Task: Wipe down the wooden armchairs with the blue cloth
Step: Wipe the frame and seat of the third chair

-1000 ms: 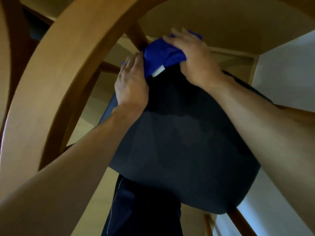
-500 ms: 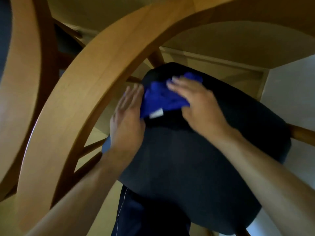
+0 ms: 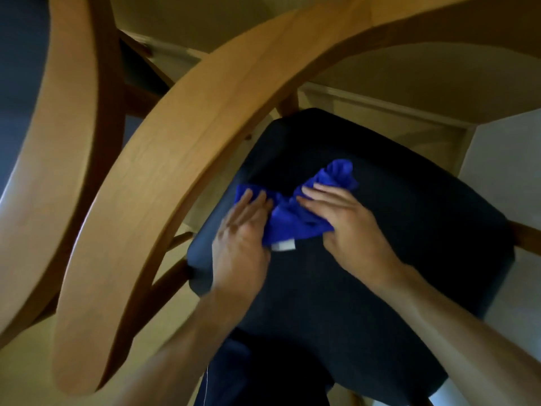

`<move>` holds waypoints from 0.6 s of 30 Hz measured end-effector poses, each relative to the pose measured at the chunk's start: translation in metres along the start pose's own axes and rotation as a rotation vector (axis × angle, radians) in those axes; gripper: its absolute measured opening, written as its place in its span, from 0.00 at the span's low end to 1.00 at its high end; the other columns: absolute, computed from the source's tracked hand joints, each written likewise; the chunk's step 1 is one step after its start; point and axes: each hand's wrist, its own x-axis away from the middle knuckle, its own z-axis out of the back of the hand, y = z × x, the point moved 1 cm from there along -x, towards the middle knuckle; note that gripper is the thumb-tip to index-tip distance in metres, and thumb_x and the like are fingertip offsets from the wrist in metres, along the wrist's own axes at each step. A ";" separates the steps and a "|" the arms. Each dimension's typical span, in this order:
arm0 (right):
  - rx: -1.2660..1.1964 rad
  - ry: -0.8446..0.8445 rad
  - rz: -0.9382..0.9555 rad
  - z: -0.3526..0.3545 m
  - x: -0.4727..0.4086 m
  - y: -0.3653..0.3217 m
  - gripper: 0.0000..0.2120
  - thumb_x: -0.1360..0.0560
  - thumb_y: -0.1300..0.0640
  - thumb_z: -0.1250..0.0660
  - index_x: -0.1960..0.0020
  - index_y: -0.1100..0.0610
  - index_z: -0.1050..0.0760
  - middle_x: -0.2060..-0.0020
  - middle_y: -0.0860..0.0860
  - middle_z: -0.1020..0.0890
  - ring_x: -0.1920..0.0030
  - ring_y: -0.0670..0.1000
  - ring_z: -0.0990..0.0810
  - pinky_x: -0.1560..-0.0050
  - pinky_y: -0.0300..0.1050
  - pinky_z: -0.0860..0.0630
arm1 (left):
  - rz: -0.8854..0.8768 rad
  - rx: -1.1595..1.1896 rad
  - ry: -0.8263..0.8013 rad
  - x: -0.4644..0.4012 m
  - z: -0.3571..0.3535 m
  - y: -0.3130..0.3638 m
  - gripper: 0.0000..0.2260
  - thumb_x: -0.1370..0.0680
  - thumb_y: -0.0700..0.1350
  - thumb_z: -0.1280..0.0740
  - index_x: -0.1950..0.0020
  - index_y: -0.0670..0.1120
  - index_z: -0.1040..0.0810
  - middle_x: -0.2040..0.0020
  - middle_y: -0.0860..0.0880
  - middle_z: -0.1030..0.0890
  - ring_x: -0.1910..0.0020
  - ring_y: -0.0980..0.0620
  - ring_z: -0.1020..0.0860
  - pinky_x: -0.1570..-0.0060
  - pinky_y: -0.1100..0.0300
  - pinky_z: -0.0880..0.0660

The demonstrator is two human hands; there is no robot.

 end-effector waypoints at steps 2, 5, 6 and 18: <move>-0.033 -0.022 0.018 0.010 -0.003 0.001 0.32 0.32 0.77 0.38 0.31 0.58 0.26 0.31 0.50 0.26 0.27 0.48 0.33 0.25 0.40 0.41 | 0.016 0.046 -0.014 0.004 0.009 0.005 0.26 0.28 0.33 0.33 0.30 0.45 0.28 0.29 0.48 0.27 0.27 0.50 0.34 0.31 0.47 0.33; -0.088 0.204 0.006 0.039 -0.043 0.001 0.28 0.31 0.76 0.39 0.33 0.60 0.24 0.34 0.54 0.23 0.32 0.47 0.28 0.30 0.27 0.43 | 0.000 0.111 0.176 -0.049 0.024 0.015 0.23 0.25 0.39 0.39 0.30 0.47 0.29 0.32 0.49 0.26 0.31 0.52 0.30 0.31 0.52 0.33; -0.088 0.265 -0.001 0.047 -0.063 0.002 0.27 0.30 0.75 0.40 0.33 0.59 0.24 0.34 0.53 0.24 0.33 0.44 0.30 0.34 0.21 0.45 | 0.038 0.130 0.230 -0.074 0.025 0.019 0.21 0.24 0.39 0.39 0.30 0.47 0.29 0.34 0.49 0.24 0.34 0.51 0.27 0.33 0.56 0.31; -0.008 0.091 -0.047 0.000 -0.006 0.005 0.36 0.35 0.78 0.38 0.29 0.59 0.28 0.29 0.52 0.28 0.27 0.51 0.34 0.26 0.32 0.47 | 0.003 0.045 0.089 -0.017 -0.006 0.003 0.23 0.26 0.34 0.35 0.30 0.42 0.28 0.29 0.45 0.28 0.27 0.48 0.35 0.27 0.51 0.38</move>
